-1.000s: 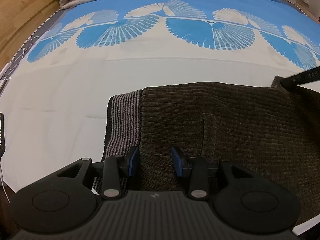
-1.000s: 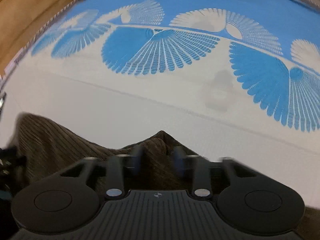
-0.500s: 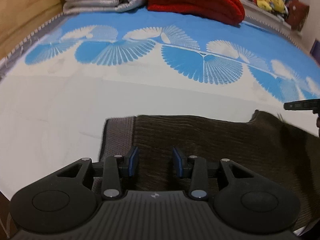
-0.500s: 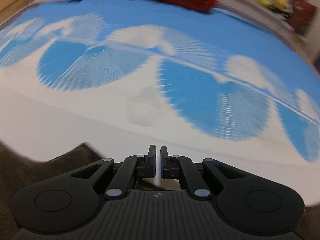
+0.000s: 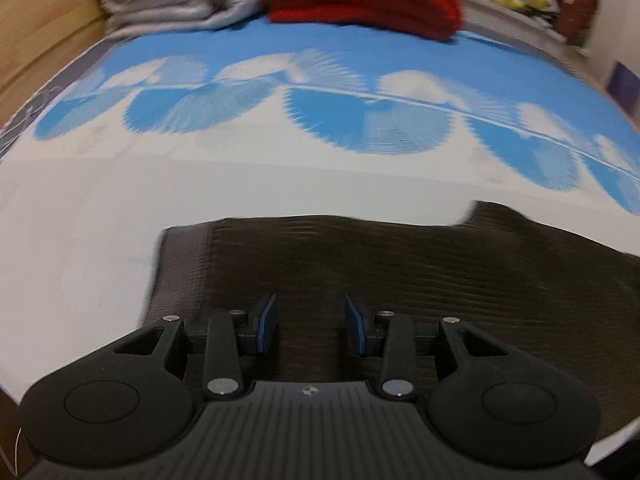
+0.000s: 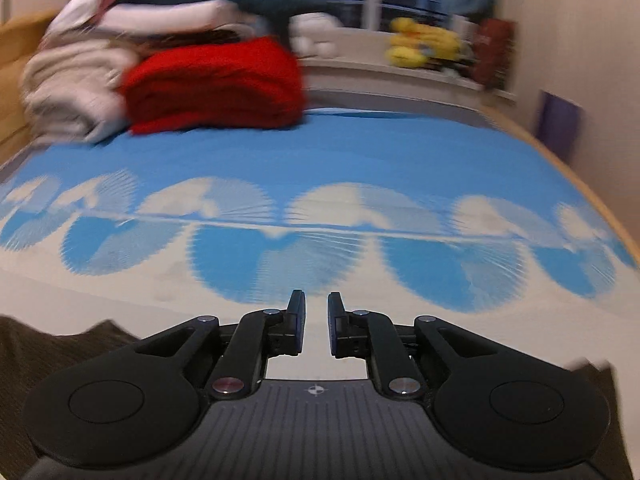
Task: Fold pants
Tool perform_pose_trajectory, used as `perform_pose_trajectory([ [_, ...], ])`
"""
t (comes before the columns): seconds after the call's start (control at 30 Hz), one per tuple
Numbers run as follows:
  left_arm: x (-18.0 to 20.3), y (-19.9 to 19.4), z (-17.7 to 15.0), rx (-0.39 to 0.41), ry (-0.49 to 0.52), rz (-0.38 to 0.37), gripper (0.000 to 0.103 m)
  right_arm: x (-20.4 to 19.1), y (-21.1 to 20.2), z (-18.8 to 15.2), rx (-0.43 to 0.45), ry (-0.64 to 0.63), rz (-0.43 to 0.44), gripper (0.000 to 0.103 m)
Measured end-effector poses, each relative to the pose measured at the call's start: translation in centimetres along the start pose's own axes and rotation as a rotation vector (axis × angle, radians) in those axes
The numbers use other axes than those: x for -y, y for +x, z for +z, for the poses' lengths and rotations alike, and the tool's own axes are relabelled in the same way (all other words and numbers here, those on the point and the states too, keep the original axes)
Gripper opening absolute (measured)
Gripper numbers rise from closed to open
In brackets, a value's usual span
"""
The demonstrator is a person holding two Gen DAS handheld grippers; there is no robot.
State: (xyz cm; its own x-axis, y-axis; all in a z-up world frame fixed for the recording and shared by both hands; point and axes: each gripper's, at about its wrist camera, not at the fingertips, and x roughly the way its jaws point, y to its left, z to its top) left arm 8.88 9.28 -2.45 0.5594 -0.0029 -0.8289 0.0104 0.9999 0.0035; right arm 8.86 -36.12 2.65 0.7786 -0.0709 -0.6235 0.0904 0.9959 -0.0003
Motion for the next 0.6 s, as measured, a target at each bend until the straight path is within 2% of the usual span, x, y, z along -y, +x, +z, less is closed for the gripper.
perform_pose_trajectory([
  [0.1, 2.4, -0.2, -0.4, -0.007, 0.046, -0.063, 0.042, 7.5, -3.1, -2.2, 0.018, 0.121, -0.08, 0.024],
  [0.27, 6.5, -0.5, -1.4, -0.008, 0.165, -0.164, 0.042, 20.3, -7.0, -9.3, 0.007, 0.48, -0.266, 0.024],
  [0.4, 10.0, 0.3, -2.8, -0.051, 0.269, -0.234, 0.042, 27.7, -9.1, -16.6, -0.022, 0.752, -0.384, 0.025],
  [0.5, 12.7, 1.1, -3.7, -0.097, 0.344, -0.259, 0.042, 31.1, -9.5, -21.9, -0.061, 0.998, -0.401, 0.027],
  [0.6, 15.3, 1.9, -4.1, -0.106, 0.406, -0.244, 0.042, 32.3, -8.8, -24.8, -0.065, 1.174, -0.345, 0.028],
])
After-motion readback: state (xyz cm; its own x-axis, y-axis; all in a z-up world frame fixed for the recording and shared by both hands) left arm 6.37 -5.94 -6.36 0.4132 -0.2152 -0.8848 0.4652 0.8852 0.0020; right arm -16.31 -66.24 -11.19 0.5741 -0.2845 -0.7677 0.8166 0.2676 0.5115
